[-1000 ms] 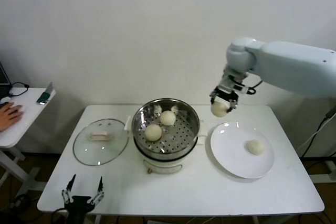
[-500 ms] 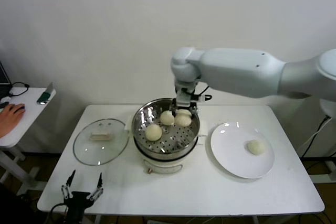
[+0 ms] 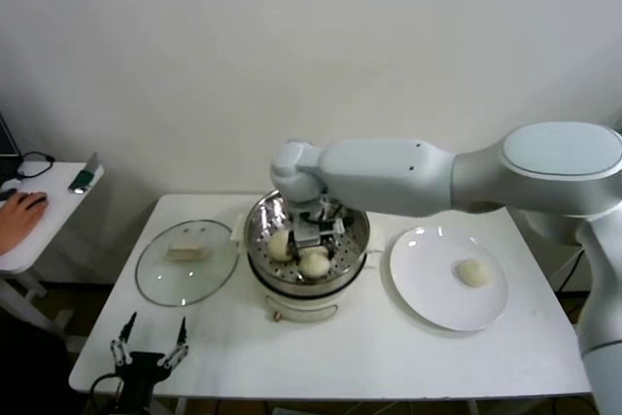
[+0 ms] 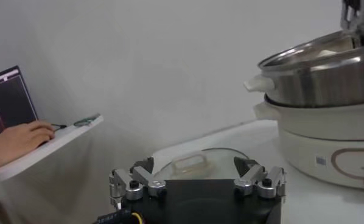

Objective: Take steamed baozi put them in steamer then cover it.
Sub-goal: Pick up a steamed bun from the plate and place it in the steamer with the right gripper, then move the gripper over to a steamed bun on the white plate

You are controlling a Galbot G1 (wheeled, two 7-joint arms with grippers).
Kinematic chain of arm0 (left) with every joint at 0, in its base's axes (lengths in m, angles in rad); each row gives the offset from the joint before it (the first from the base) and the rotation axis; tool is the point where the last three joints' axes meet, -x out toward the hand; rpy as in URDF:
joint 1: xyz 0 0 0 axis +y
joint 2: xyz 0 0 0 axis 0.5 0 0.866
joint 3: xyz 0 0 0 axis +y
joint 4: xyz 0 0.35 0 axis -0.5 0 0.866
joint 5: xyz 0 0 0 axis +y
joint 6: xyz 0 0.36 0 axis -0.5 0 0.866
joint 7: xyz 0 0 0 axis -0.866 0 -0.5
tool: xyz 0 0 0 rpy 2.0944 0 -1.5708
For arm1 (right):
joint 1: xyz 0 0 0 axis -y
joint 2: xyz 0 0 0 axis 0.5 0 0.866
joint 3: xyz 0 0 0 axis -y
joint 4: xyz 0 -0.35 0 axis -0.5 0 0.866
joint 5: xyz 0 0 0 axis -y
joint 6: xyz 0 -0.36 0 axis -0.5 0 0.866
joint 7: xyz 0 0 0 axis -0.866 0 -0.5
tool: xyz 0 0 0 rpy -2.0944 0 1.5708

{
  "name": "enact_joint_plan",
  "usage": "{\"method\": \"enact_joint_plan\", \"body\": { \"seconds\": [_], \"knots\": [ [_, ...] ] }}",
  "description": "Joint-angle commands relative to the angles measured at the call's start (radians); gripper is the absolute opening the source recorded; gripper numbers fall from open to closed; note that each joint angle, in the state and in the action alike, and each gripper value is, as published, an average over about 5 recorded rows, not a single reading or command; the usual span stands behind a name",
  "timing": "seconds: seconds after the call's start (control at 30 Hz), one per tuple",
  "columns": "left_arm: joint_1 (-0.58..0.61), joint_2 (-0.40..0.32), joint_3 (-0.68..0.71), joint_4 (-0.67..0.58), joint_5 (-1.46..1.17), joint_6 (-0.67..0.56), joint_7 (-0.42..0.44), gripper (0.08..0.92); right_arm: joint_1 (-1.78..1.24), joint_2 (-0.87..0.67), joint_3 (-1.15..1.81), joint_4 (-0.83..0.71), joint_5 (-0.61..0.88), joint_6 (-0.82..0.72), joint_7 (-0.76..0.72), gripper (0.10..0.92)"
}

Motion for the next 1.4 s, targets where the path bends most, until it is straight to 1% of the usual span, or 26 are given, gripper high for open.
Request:
{"method": "enact_joint_plan", "body": {
  "seconds": [0.03, 0.17, 0.23, 0.33, 0.43, 0.6, 0.7, 0.83, 0.97, 1.03, 1.17, 1.33, 1.4],
  "knots": [
    [-0.003, -0.001, 0.002, 0.005, 0.001, 0.0, 0.0, 0.823, -0.034, 0.021, -0.007, 0.004, -0.022, 0.011, -0.002, 0.67],
    [-0.004, -0.002, 0.005, 0.006, 0.004, 0.0, 0.0, 0.823, -0.024, 0.013, -0.015, -0.003, 0.001, -0.007, 0.0, 0.68],
    [-0.006, -0.003, 0.006, 0.007, 0.006, 0.0, -0.001, 0.823, -0.022, 0.011, -0.015, -0.01, 0.012, -0.015, 0.001, 0.705],
    [-0.006, -0.005, 0.007, 0.009, 0.009, 0.0, -0.001, 0.823, -0.018, 0.005, -0.008, -0.013, 0.015, -0.016, -0.001, 0.773],
    [-0.004, -0.007, 0.007, 0.009, 0.011, 0.0, -0.002, 0.823, -0.005, -0.008, 0.004, -0.014, 0.013, -0.015, 0.002, 0.815],
    [-0.003, -0.008, 0.005, 0.007, 0.011, 0.0, -0.005, 0.823, 0.039, -0.053, 0.043, -0.004, 0.014, -0.028, 0.018, 0.822],
    [0.0, -0.011, 0.013, 0.003, 0.017, 0.001, -0.006, 0.823, 0.076, -0.102, 0.061, -0.003, 0.019, -0.071, 0.056, 0.823],
    [0.003, -0.015, 0.026, 0.0, 0.031, -0.001, -0.004, 0.823, 0.158, -0.208, 0.031, 0.012, 0.084, -0.199, 0.138, 0.823],
    [0.005, -0.011, 0.027, 0.002, 0.034, -0.004, -0.004, 0.823, 0.229, -0.345, -0.022, 0.04, 0.221, -0.381, 0.208, 0.823],
    [0.008, -0.009, 0.029, -0.002, 0.029, -0.002, -0.006, 0.823, 0.234, -0.411, -0.024, 0.047, 0.29, -0.47, 0.22, 0.823],
    [0.012, -0.009, 0.036, -0.004, 0.013, 0.004, -0.022, 0.823, 0.214, -0.556, -0.031, 0.064, 0.473, -0.669, 0.232, 0.823],
    [0.016, 0.002, 0.033, -0.001, 0.008, -0.004, -0.02, 0.823, 0.095, -0.726, 0.014, 0.048, 0.545, -0.756, 0.228, 0.823],
    [0.014, 0.007, 0.028, -0.002, 0.004, -0.009, -0.015, 0.823, 0.015, -0.779, 0.057, 0.03, 0.544, -0.769, 0.217, 0.823]
  ]
}}
